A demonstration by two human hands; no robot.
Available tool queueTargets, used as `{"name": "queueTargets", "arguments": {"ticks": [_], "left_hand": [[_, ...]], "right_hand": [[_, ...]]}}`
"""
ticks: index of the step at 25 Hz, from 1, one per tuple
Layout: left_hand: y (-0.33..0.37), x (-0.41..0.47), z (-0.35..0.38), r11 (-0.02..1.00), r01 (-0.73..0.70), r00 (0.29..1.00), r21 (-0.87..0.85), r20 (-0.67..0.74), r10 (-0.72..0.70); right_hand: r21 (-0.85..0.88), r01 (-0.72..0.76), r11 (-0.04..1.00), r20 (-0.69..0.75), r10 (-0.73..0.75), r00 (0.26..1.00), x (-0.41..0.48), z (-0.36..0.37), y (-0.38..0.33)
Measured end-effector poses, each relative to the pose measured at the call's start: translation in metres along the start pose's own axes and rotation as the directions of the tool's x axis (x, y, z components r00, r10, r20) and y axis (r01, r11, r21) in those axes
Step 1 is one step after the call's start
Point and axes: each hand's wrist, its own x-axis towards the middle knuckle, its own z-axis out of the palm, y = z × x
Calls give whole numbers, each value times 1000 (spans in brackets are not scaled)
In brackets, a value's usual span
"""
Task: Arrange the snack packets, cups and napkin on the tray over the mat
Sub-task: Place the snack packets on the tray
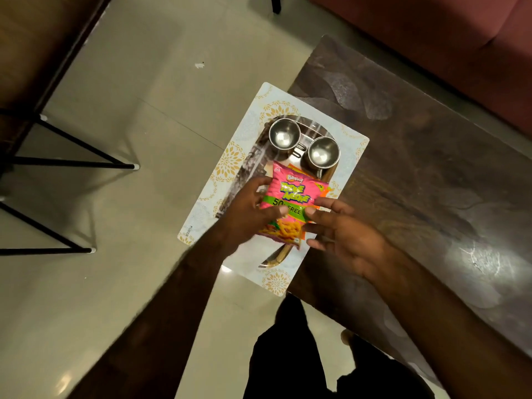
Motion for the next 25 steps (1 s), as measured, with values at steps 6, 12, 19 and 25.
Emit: {"name": "queueTargets", "arguments": {"ticks": [6,12,19,25], "left_hand": [[1,25,-50,998,17,974,60,-224,-3],[-9,50,-60,934,65,943,352,-328,58],[-20,55,-73,978,31,952,205,-305,34],[-32,93,-114,793,257,884,552,-465,38]], "right_hand": [[-52,-29,998,-145,21,989,18,-5,2],[-83,-64,995,-301,36,953,39,-34,13],[-135,-113,984,-193,86,977,69,-16,24],[-132,-112,985,-180,88,980,77,-3,20]]}}
